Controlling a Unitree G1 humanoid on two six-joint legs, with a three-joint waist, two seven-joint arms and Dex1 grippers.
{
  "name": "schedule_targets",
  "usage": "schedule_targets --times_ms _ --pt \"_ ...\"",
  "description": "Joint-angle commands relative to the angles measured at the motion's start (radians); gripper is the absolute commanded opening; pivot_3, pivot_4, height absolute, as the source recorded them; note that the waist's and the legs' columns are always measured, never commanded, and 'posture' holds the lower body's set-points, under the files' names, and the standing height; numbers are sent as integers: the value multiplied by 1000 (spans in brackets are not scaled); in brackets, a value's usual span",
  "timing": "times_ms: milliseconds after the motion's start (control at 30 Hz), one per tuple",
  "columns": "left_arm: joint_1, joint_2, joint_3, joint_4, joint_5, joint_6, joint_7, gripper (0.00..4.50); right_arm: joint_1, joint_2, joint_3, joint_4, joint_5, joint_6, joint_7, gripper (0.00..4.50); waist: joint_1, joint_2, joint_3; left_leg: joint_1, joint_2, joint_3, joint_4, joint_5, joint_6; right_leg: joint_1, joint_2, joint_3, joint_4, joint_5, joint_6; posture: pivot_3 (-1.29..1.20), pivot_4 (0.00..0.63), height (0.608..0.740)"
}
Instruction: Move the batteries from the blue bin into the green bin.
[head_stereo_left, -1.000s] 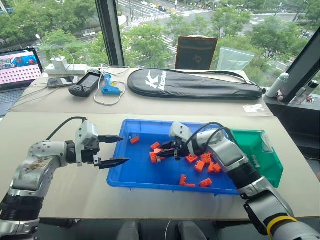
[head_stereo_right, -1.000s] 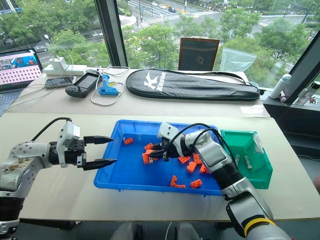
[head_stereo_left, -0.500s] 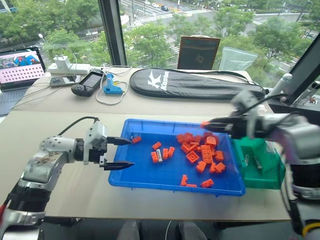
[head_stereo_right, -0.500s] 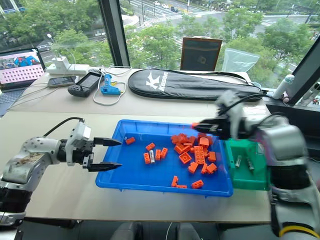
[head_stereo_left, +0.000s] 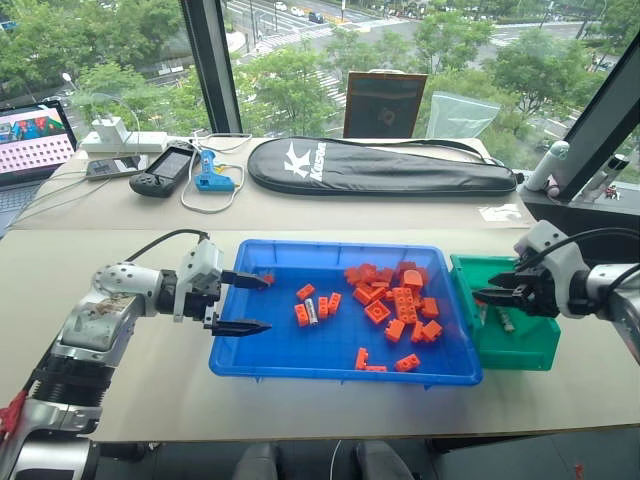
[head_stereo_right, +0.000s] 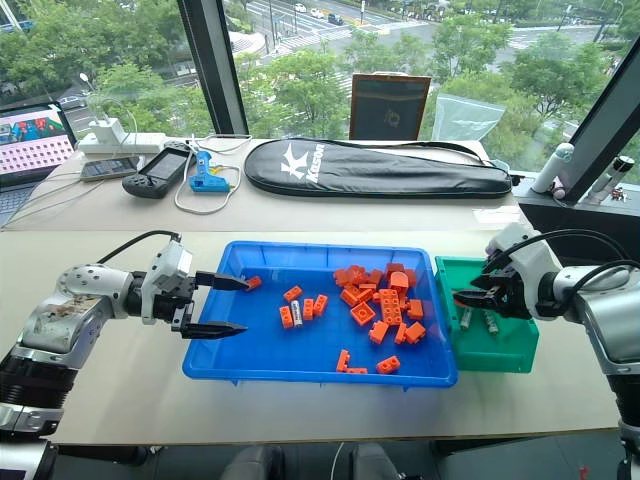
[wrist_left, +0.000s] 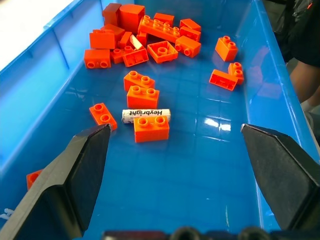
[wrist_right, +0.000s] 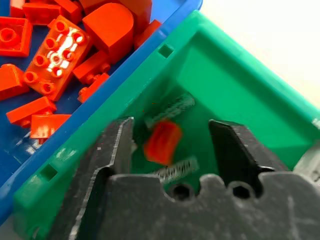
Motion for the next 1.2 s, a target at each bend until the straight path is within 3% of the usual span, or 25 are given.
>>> schedule_targets --times_ms 33,67,300,467,600,1200 --pt "4 10 27 -10 1 -22 9 4500 -102 -6 0 -16 -20 -56 -19 4314 -4 0 0 0 0 0 0 0 0 0 0 0 0 0 0 0 150 733" --pt "6 11 29 -12 1 -21 10 4500 -133 10 6 -17 -15 -59 -19 4468 -5 0 0 0 0 0 0 0 0 0 0 0 0 0 0 0 150 733" --pt "26 26 51 -34 3 -10 35 4500 -316 206 175 -72 24 -69 21 4468 -8 0 0 0 1 -1 0 0 0 0 2 -1 1 0 0 0 150 733" --pt "26 32 57 -42 4 -9 47 4500 -334 358 355 -76 5 -116 71 4468 1 0 0 -2 0 -1 0 0 0 -1 0 -1 0 0 0 0 150 733" --pt "24 32 59 -49 5 -8 64 4500 -322 406 480 -36 -55 -171 100 4468 10 0 0 -3 0 -1 0 0 0 -1 0 -1 0 0 0 0 150 733" --pt "39 28 55 -71 10 -16 105 4500 -354 606 520 301 -151 -355 119 4468 17 0 0 -2 1 -1 0 0 0 -1 1 -2 1 0 0 0 150 733"
